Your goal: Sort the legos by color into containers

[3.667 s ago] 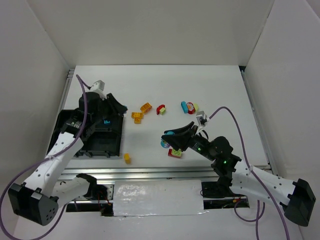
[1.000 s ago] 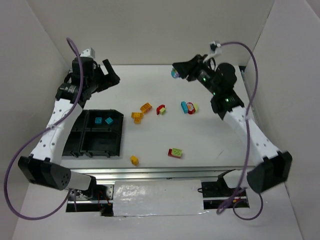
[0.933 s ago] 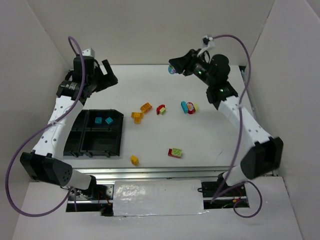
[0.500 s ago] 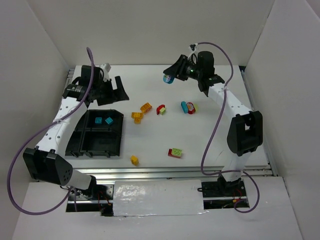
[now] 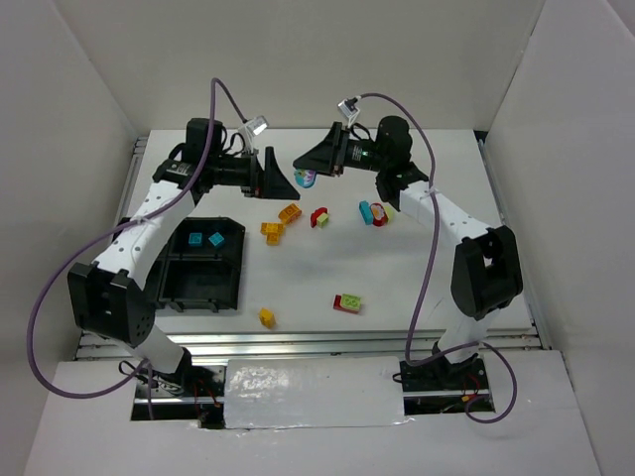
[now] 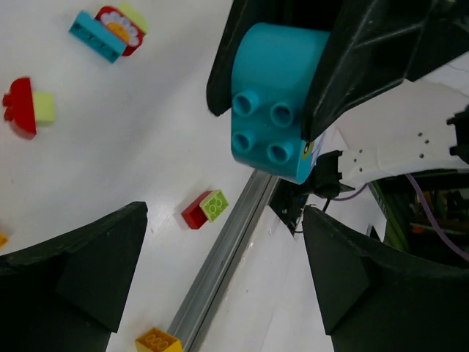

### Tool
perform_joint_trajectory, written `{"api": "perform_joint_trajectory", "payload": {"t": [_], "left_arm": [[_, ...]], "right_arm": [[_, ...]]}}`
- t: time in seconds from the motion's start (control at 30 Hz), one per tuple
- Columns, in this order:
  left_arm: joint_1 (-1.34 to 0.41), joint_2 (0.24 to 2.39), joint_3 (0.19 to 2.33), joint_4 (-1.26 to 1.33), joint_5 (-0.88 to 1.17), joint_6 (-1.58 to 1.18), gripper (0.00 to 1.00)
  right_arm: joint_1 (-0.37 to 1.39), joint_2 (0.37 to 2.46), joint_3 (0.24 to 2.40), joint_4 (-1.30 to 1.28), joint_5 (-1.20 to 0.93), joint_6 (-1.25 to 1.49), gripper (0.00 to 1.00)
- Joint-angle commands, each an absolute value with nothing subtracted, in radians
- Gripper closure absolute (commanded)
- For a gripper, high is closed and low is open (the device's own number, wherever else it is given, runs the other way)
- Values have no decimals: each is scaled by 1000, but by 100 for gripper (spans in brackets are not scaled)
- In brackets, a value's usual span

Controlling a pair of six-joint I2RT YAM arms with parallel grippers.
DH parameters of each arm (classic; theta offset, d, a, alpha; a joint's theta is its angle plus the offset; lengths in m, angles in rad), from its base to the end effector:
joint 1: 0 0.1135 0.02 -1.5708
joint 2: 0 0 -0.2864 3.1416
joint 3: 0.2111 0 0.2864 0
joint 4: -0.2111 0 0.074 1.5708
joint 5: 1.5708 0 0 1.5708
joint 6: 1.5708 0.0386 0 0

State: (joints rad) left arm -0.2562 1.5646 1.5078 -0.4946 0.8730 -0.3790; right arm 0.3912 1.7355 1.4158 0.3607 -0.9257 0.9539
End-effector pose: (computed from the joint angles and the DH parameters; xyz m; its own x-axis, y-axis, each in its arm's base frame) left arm 0.3653 -0.1263 0.3922 -0.7647 -0.0454 -0.6428 0.5504 0.4729 -0.6881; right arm 0.4031 0.1996 0.3690 -0.7671 0.2141 -0.6047 -0.5905 0.1327 0.7960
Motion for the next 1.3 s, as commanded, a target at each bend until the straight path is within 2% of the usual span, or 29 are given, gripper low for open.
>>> {"api": "perform_joint_trajectory", "payload": {"t": [0.0, 0.3, 0.5, 0.6, 0.63, 0.7, 0.73, 0.8, 0.87, 0.9, 1.03, 1.07, 1.27], "left_arm": [[-253, 1577, 1525, -269, 1069, -467, 0], [-253, 1608, 1520, -60, 1120, -635, 1], [-262, 1617, 1499, -9, 1143, -678, 13], [-264, 1612, 1494, 55, 1161, -706, 31], [-265, 1612, 1496, 58, 1170, -703, 42], [-267, 1605, 1488, 70, 1180, -709, 47], [-267, 1605, 1483, 81, 1187, -724, 57], [-267, 1598, 1471, 121, 1206, -741, 67], [-267, 1595, 1463, 149, 1218, -759, 91], [-267, 1594, 1463, 149, 1219, -762, 100], [-267, 1588, 1459, 143, 1213, -756, 100], [-267, 1586, 1456, 138, 1210, -753, 100], [-265, 1569, 1431, 149, 1200, -759, 100]], "right_arm": [[390, 1697, 1379, 687, -1023, 1136, 100], [406, 1658, 1335, 721, -982, 1109, 100], [433, 1664, 1362, 696, -942, 1095, 100], [439, 1675, 1367, 716, -925, 1103, 100], [437, 1684, 1370, 725, -920, 1114, 100], [440, 1693, 1382, 730, -911, 1118, 100], [440, 1704, 1402, 726, -911, 1117, 100], [440, 1716, 1419, 736, -911, 1124, 100], [442, 1729, 1439, 744, -916, 1135, 100], [442, 1733, 1442, 752, -922, 1140, 100], [442, 1733, 1427, 839, -940, 1193, 29], [443, 1730, 1421, 857, -939, 1201, 1], [439, 1681, 1378, 787, -917, 1138, 0]]}}
